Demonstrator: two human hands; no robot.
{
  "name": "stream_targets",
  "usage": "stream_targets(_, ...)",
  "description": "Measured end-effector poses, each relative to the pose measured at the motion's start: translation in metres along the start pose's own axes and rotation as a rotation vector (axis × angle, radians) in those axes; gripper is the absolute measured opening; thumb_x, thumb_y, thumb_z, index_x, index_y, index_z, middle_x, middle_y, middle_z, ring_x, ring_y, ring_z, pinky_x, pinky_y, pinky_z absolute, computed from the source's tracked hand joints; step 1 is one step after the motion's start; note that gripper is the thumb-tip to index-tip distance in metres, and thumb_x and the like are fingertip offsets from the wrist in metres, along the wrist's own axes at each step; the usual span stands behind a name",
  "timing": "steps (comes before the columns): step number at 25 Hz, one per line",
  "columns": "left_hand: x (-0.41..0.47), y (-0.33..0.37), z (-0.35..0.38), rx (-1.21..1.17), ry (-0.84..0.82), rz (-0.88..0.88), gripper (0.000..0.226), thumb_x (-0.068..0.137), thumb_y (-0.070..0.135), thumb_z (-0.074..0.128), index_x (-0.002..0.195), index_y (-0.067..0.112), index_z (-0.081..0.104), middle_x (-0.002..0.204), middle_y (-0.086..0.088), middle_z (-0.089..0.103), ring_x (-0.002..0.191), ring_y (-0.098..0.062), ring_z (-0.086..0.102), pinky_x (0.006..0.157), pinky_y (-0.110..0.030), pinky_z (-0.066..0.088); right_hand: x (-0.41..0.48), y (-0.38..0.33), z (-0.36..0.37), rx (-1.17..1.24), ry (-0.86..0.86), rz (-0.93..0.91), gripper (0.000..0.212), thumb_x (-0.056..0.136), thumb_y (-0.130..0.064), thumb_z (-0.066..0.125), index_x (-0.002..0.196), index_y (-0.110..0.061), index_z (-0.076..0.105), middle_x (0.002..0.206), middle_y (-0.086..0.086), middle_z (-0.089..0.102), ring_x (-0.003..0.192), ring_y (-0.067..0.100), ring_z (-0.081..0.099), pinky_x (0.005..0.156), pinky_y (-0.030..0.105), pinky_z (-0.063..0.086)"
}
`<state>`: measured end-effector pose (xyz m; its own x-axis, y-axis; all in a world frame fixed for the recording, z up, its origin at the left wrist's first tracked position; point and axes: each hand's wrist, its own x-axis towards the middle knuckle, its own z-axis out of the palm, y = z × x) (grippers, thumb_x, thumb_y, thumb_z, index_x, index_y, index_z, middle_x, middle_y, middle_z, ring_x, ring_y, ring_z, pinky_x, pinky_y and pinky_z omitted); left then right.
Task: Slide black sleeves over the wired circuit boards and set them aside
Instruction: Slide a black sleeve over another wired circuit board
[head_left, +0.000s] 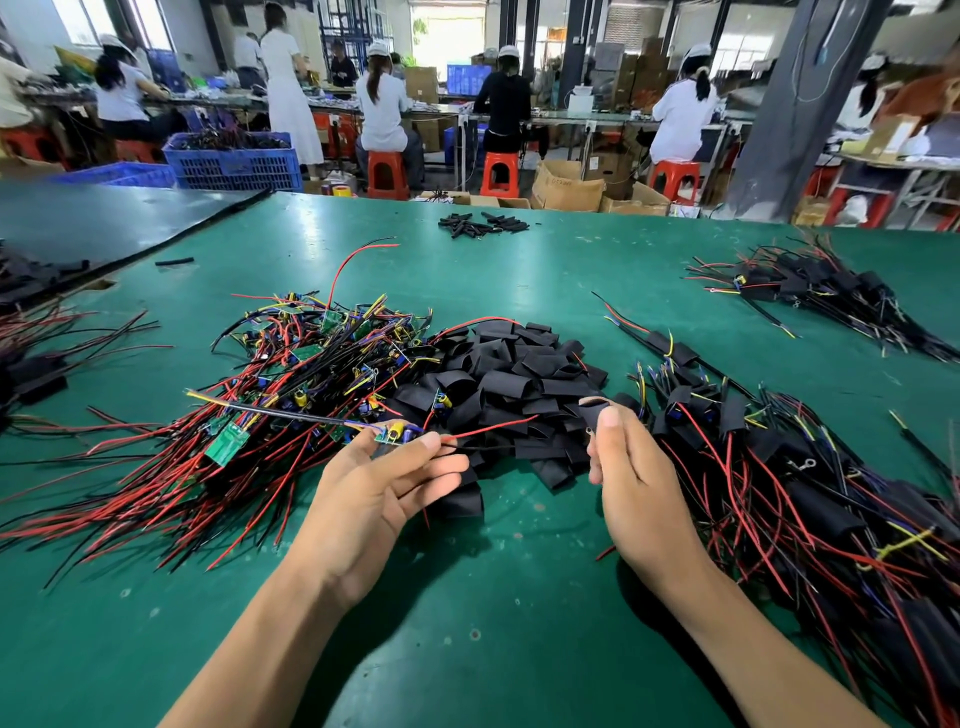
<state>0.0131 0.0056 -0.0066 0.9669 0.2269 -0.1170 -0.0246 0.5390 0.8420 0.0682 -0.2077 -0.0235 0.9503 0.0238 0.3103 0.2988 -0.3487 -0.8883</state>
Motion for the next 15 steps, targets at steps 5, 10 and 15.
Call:
stream_targets(5, 0.0009, 0.0007, -0.0018, -0.042, -0.006, -0.014, 0.04, 0.072, 0.006, 0.07, 0.108, 0.002, 0.052, 0.092, -0.019, 0.074, 0.08, -0.026, 0.075, 0.067, -0.028, 0.06, 0.0025, 0.0034, 0.0022, 0.198, 0.003, 0.101, 0.041, 0.109, -0.034, 0.036, 0.072, -0.021, 0.05, 0.071, -0.002, 0.049, 0.069, 0.017, 0.044, 0.07, 0.033, 0.037)
stream_targets(10, 0.0024, 0.0006, -0.002, -0.087, 0.013, 0.016, 0.03, 0.076, 0.002, 0.068, 0.099, 0.009, 0.05, 0.092, -0.018, 0.075, 0.086, -0.027, 0.076, 0.069, -0.027, 0.06, 0.0013, 0.0006, 0.0008, 0.218, -0.102, 0.066, 0.015, 0.105, -0.026, 0.049, 0.108, -0.027, 0.064, 0.098, -0.01, 0.059, 0.091, 0.01, 0.056, 0.086, 0.025, 0.041)
stream_targets(15, 0.0023, -0.0001, -0.0029, -0.072, 0.011, 0.027, 0.025, 0.081, -0.002, 0.066, 0.097, 0.01, 0.05, 0.093, -0.019, 0.075, 0.086, -0.028, 0.076, 0.07, -0.028, 0.06, -0.0038, -0.003, 0.0009, 0.092, -0.118, -0.06, 0.019, 0.103, -0.026, 0.054, 0.119, -0.034, 0.059, 0.116, -0.009, 0.058, 0.1, -0.003, 0.054, 0.084, 0.009, 0.037)
